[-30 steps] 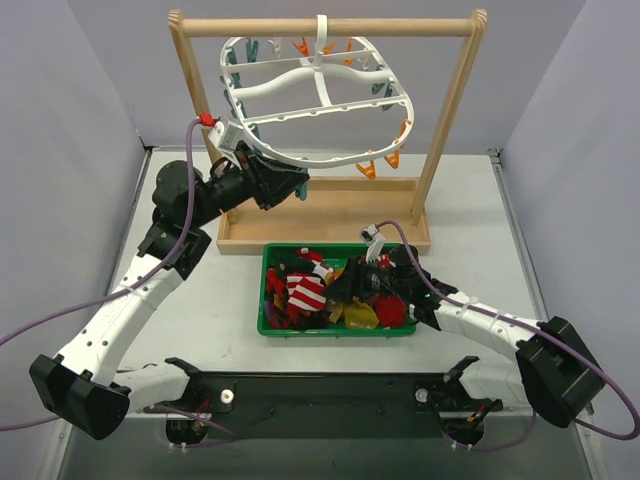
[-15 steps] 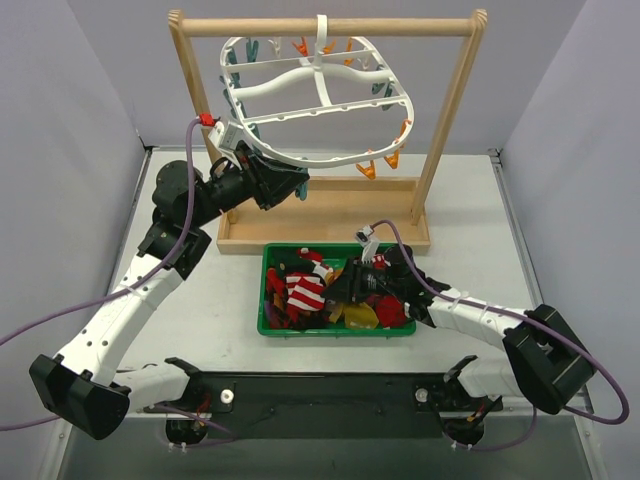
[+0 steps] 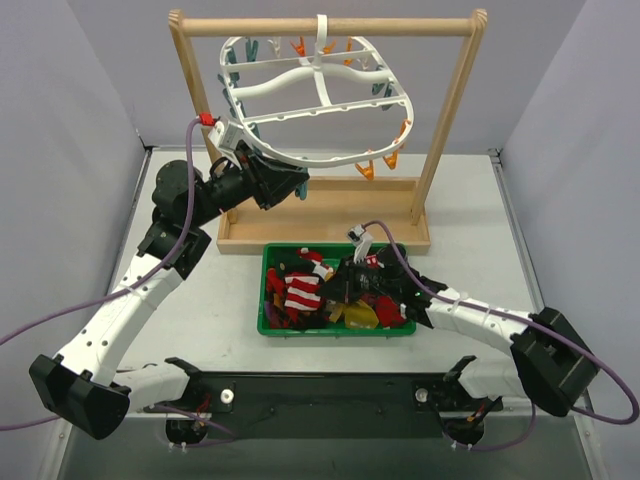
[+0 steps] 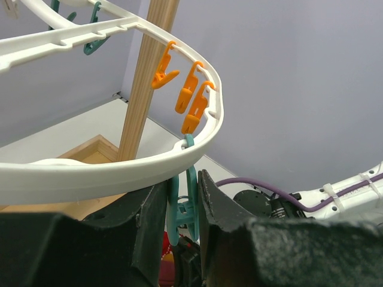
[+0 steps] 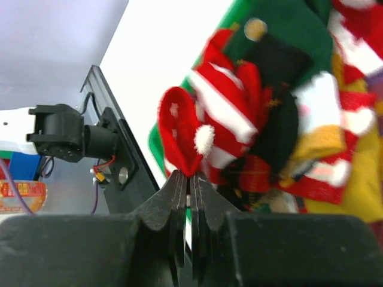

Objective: Clip the socks to the hanger
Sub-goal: Pick up the sock from the bin.

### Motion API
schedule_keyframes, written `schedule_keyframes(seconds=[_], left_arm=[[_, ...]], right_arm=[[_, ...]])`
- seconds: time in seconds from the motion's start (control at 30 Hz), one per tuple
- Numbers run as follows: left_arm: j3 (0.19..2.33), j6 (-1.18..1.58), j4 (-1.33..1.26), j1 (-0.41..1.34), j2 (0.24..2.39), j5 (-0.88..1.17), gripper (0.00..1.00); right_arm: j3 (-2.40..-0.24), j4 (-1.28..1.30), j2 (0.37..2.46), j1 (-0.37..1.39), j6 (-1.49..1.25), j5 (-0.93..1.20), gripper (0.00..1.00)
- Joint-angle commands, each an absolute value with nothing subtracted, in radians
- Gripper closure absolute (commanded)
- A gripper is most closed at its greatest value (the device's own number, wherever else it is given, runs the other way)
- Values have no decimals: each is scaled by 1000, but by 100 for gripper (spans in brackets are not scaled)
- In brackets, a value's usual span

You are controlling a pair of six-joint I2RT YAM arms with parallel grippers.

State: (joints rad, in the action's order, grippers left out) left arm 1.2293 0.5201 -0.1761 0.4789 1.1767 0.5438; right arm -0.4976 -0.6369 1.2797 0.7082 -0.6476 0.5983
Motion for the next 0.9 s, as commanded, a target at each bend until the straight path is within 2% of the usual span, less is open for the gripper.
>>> schedule_keyframes(seconds=[0.0, 0.17, 0.3, 0.47, 0.6, 0.77, 0.87], left_arm=[[1270, 505, -163, 491, 1163, 598, 100], [1273, 505, -167, 491, 1172, 598, 100], [1276, 506, -173, 491, 1173, 600, 100], [1278, 509, -172, 491, 1174, 604, 100], [1272, 514, -183, 491, 1172, 618, 100], [1272, 523, -190, 491, 1172, 640, 100], [1269, 528, -199, 491, 1169, 652, 100]], right_arm=[[-638, -486, 1111, 791, -464, 443, 100], [-805, -195, 1016, 957, -189, 195, 100], [-870, -135, 1008, 1038, -28, -33, 100], [-900, -168, 1043, 1088, 205, -135, 100], [-935, -230, 1071, 1033, 366, -8, 100], [-995, -279, 1083, 888, 394, 340, 100], [-980, -391, 1072, 832, 402, 391, 100]])
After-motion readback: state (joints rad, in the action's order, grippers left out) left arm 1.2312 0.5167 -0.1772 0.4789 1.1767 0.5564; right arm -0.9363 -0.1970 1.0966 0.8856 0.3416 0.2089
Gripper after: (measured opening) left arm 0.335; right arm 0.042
